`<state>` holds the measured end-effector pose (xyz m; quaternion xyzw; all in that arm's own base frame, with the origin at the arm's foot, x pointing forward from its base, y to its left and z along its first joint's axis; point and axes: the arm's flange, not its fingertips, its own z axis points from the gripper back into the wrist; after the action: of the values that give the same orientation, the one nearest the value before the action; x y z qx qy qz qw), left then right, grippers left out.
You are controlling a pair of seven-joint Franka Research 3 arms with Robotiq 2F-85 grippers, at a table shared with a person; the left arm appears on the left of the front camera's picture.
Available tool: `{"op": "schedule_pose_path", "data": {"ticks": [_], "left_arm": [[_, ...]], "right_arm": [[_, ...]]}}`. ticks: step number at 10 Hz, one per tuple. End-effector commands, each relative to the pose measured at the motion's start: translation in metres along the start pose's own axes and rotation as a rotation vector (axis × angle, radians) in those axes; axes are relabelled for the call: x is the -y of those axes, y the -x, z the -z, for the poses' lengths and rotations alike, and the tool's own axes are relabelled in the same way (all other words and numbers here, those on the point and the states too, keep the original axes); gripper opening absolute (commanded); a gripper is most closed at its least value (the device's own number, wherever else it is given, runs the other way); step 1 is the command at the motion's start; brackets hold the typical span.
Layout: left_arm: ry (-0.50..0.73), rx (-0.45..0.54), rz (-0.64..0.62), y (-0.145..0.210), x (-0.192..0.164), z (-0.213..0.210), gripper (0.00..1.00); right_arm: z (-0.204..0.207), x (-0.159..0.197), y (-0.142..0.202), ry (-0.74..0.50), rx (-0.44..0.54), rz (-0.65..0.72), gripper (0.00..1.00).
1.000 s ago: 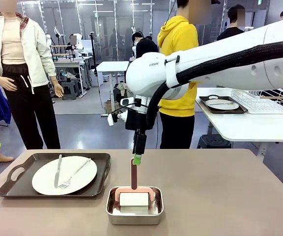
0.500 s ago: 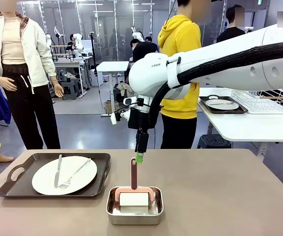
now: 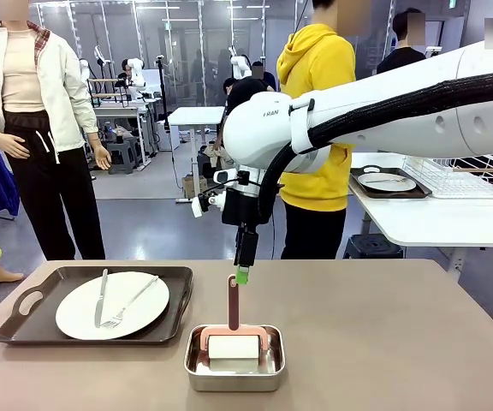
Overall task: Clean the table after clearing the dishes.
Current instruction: When the left (or right) Handle tray is removed, use the left hand (or right hand) to clean the left (or right) side of the table with the Lint Roller.
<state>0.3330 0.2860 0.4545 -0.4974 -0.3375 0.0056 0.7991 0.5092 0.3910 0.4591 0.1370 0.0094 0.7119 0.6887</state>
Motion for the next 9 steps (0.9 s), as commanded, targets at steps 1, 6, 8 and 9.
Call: {"op": "schedule_pose_path", "data": {"ticks": [1,6,8,9], "left_arm": [[0.007,-0.005,0.011,0.002,0.001,-0.003,1.00],[0.007,-0.005,0.011,0.002,0.001,-0.003,1.00],[0.007,-0.005,0.011,0.002,0.001,-0.003,1.00],[0.007,-0.005,0.011,0.002,0.001,-0.003,1.00]], "right_arm": [[0.000,-0.003,-0.001,-0.003,-0.005,-0.004,1.00],[0.005,0.008,-0.017,-0.002,-0.060,0.007,1.00],[0.014,0.011,-0.024,-0.032,-0.097,0.010,1.00],[0.018,0.013,-0.028,-0.037,-0.121,0.022,1.00]]}}
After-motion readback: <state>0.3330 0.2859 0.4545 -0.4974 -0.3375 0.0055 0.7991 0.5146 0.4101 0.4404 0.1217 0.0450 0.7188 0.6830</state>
